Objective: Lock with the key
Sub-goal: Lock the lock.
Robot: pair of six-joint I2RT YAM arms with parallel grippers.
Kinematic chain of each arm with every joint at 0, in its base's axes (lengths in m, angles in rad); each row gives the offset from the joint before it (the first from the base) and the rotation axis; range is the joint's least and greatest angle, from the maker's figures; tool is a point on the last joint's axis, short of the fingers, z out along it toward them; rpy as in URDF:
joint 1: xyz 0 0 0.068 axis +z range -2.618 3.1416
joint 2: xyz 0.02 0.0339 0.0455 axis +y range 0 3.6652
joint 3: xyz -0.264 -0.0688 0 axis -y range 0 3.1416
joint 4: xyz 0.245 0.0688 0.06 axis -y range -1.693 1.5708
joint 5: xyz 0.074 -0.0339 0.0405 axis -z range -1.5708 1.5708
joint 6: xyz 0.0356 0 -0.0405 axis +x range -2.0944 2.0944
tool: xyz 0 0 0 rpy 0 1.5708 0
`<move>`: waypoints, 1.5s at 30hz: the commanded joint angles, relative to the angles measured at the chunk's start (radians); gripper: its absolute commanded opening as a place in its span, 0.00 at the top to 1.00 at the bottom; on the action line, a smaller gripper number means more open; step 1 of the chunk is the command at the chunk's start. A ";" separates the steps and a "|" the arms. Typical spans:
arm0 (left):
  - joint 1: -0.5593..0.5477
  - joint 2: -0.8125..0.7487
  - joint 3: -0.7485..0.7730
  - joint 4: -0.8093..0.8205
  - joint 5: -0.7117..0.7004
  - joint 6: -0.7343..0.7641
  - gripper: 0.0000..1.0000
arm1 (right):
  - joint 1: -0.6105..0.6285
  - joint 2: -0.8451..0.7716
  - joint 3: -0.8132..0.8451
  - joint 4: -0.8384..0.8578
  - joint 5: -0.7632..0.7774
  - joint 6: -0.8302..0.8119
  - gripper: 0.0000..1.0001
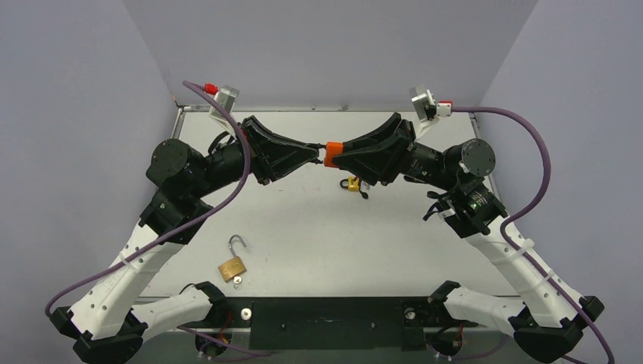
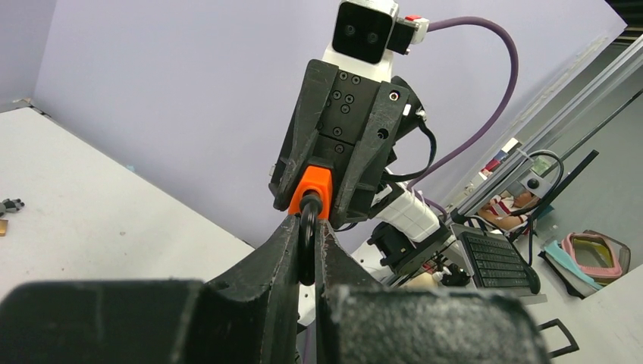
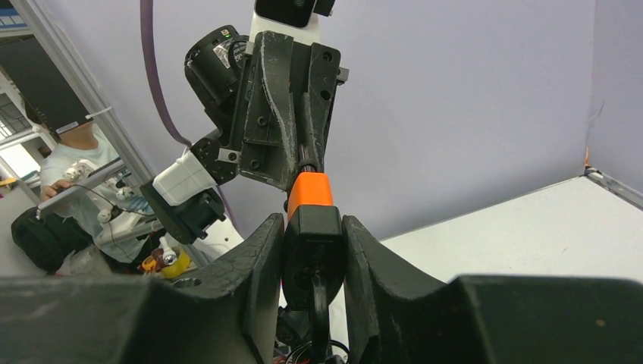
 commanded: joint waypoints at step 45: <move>0.017 -0.028 0.108 -0.328 0.085 0.303 0.86 | 0.006 -0.061 -0.067 0.006 -0.039 0.028 1.00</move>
